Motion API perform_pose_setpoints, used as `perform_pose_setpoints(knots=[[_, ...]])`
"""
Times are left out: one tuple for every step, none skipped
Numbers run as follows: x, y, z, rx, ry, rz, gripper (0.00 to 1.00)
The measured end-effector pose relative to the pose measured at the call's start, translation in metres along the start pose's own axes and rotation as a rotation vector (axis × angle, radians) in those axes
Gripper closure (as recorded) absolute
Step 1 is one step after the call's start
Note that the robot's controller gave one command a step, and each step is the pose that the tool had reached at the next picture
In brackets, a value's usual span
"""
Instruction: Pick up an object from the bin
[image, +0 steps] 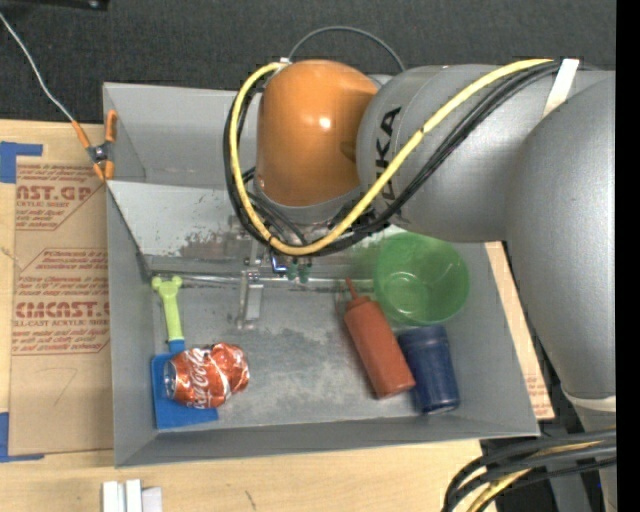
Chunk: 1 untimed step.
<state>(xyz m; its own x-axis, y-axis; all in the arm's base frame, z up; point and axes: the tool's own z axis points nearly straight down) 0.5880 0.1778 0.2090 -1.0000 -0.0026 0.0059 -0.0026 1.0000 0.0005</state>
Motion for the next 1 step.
perform_pose_setpoints(knots=[[-0.0018, -0.0011, -0.005, -0.001, -0.008, 0.002, 0.0]])
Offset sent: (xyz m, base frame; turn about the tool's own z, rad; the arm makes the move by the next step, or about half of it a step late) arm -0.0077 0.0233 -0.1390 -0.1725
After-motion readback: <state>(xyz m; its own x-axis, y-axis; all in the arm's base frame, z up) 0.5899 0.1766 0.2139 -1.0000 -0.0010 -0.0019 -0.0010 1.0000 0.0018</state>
